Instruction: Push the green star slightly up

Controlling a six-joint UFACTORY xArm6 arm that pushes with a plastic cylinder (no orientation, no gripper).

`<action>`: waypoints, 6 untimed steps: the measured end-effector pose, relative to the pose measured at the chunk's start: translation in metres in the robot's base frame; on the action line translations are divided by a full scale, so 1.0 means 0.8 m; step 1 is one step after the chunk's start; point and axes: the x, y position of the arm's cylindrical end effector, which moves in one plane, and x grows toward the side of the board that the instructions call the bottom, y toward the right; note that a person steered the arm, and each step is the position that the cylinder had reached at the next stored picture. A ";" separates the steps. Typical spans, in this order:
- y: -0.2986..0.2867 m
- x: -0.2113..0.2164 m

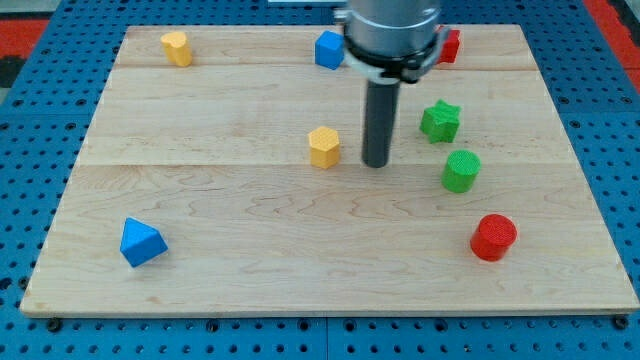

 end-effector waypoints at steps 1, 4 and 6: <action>0.076 -0.022; 0.076 -0.059; 0.042 -0.036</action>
